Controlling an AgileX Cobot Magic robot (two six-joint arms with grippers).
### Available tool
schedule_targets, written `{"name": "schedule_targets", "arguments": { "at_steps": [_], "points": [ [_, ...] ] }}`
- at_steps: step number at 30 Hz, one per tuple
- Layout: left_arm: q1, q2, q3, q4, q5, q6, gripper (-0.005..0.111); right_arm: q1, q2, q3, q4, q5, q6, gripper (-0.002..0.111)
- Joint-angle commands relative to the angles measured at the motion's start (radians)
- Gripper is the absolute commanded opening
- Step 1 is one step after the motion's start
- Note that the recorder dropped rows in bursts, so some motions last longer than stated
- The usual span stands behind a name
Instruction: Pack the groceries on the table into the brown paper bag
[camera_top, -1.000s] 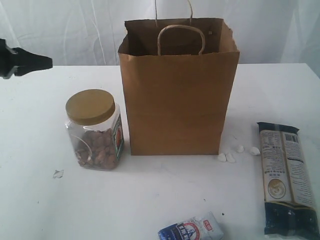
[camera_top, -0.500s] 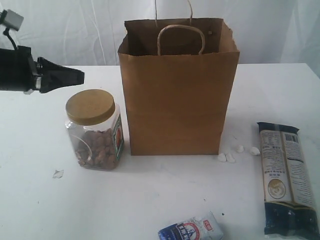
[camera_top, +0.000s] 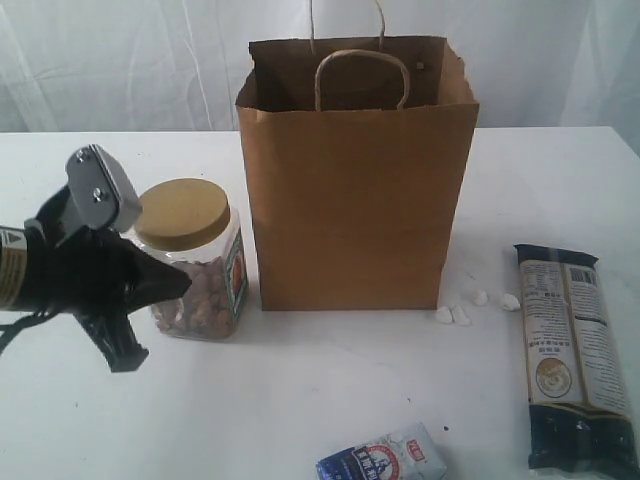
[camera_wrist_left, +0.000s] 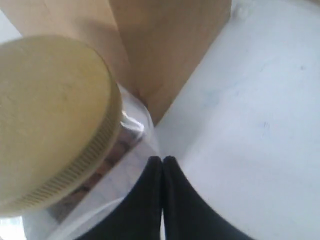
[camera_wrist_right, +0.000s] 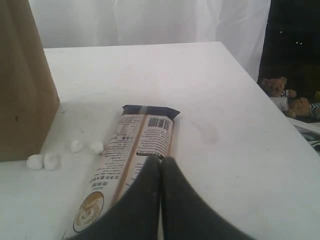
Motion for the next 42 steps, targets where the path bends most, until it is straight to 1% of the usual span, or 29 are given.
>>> {"name": "schedule_targets", "arguments": {
  "at_steps": [1,3,6,7,9,11,13,17,20,21,22,25,27,28,29,32,33,34,36,38,40,42],
  "points": [
    [-0.083,-0.002,0.045,-0.004,0.178,0.123,0.000,-0.009,0.000,0.001,-0.005,-0.001,0.004,0.000],
    [-0.112,0.019,0.045,-0.021,0.209,0.169,0.000,-0.009,0.000,0.001,-0.005,-0.001,0.009,0.000],
    [-0.147,0.082,0.044,-0.214,0.204,0.344,0.000,-0.009,0.000,0.001,-0.005,-0.001,0.009,0.000],
    [-0.152,0.117,0.044,-0.279,0.211,0.437,0.000,-0.009,0.000,0.001,-0.005,-0.001,0.009,0.000],
    [-0.155,0.169,0.037,-0.430,0.237,0.568,0.000,-0.009,0.000,0.001,-0.005,-0.001,0.009,0.000],
    [-0.155,0.211,0.017,-0.615,0.270,0.674,0.000,-0.009,0.000,0.001,-0.005,-0.001,0.009,0.000],
    [-0.155,0.238,-0.013,-0.831,0.285,0.820,0.000,-0.009,0.000,0.001,-0.005,-0.001,0.009,0.000],
    [-0.155,0.261,-0.062,-1.070,0.206,1.084,0.000,-0.009,0.000,0.001,-0.005,-0.001,0.009,0.000],
    [-0.155,0.265,-0.099,-1.244,0.176,1.181,0.000,-0.009,0.000,0.001,-0.005,-0.001,0.009,0.000],
    [-0.152,0.265,-0.107,-1.316,0.178,1.210,0.000,-0.009,0.000,0.001,-0.005,-0.001,0.009,0.000],
    [-0.139,0.265,-0.111,-1.421,0.176,1.261,0.000,-0.009,0.000,0.001,-0.005,-0.001,0.009,0.000],
    [-0.103,0.217,-0.084,-1.444,0.184,1.282,0.000,-0.009,0.000,0.001,-0.005,-0.001,0.009,0.000],
    [-0.103,0.137,-0.054,-1.427,0.184,1.276,0.000,-0.009,0.000,0.001,-0.005,-0.001,0.009,0.000],
    [-0.103,0.064,-0.039,-1.401,0.189,1.265,0.000,-0.009,0.000,0.001,-0.005,-0.001,0.009,0.000],
    [-0.103,-0.002,-0.031,-1.401,0.217,1.261,0.000,-0.009,0.000,0.001,-0.005,-0.001,0.009,0.000],
    [-0.103,-0.181,-0.031,-1.420,0.421,1.260,0.000,-0.009,0.000,0.001,-0.005,-0.001,0.009,0.000],
    [-0.103,-0.220,-0.029,-1.420,0.475,1.260,0.000,-0.009,0.000,0.001,-0.005,-0.001,0.009,0.000],
    [-0.101,-0.234,-0.025,-1.420,0.497,1.260,0.000,-0.009,0.000,0.001,-0.005,-0.001,0.009,0.000],
    [-0.050,-0.205,0.007,-1.424,0.451,1.219,0.000,-0.009,0.000,0.001,-0.005,-0.001,0.009,0.000],
    [0.023,-0.158,0.011,-1.410,0.412,1.085,0.000,-0.009,0.000,0.001,-0.005,-0.001,0.009,0.000],
    [0.082,-0.136,-0.012,-1.348,0.424,0.956,0.000,-0.009,0.000,0.001,-0.005,-0.001,0.009,0.000],
    [0.134,-0.129,-0.064,-1.259,0.482,0.806,0.000,-0.009,0.000,0.001,-0.005,-0.001,0.009,0.000]
  ]
}}
